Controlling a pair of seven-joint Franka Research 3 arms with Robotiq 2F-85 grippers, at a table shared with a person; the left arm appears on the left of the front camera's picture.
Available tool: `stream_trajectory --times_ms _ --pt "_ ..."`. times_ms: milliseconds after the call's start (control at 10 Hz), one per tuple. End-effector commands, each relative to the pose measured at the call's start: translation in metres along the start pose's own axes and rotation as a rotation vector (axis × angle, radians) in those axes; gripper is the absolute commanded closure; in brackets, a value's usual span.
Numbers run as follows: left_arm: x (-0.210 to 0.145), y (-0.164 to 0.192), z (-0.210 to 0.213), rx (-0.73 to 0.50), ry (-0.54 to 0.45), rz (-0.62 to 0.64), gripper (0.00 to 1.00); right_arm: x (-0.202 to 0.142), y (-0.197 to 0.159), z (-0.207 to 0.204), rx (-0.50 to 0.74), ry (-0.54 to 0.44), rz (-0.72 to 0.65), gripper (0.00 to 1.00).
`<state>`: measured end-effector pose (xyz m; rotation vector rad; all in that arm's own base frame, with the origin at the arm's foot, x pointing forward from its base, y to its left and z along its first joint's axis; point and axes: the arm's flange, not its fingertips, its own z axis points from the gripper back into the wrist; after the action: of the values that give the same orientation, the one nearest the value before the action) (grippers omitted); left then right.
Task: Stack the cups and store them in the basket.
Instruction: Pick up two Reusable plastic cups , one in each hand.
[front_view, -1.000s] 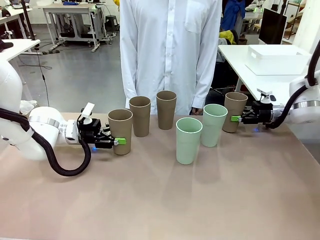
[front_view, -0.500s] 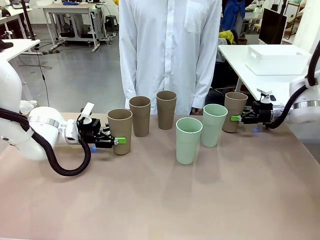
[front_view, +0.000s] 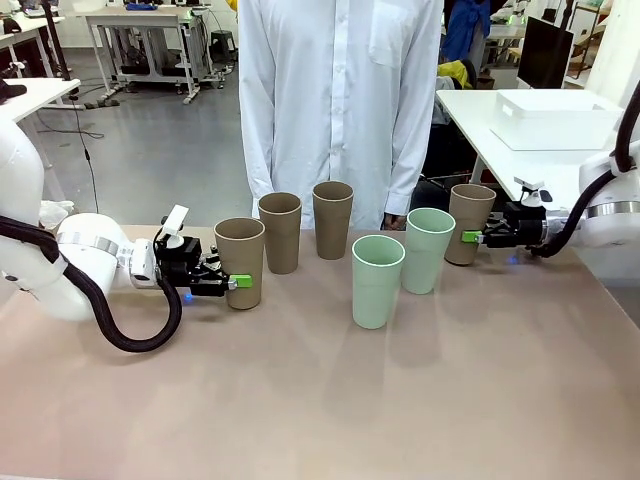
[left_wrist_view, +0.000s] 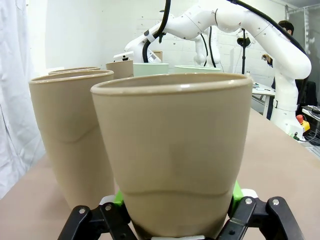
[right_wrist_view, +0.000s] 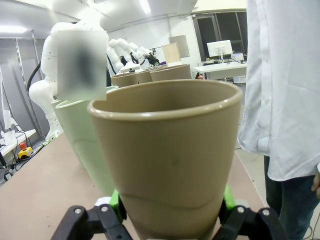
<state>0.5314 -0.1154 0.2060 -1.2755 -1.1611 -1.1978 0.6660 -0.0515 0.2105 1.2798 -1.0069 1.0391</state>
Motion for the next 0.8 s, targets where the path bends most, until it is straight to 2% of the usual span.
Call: stream_trajectory --times_ms 0,300,400,700 --pt "0.017 -0.003 0.012 0.016 -0.001 -0.009 0.17 0.013 0.015 0.001 -0.027 -0.007 0.027 0.15" --pt "0.066 -0.018 0.033 0.016 -0.046 -0.039 0.17 0.065 0.067 0.013 -0.124 -0.069 0.089 0.15" --pt "0.083 -0.030 0.042 0.006 -0.063 -0.041 0.17 0.080 0.094 0.017 -0.152 -0.072 0.092 0.15" --pt "0.111 -0.062 0.063 -0.041 -0.094 -0.053 0.17 0.096 0.163 0.015 -0.217 -0.073 0.135 0.15"
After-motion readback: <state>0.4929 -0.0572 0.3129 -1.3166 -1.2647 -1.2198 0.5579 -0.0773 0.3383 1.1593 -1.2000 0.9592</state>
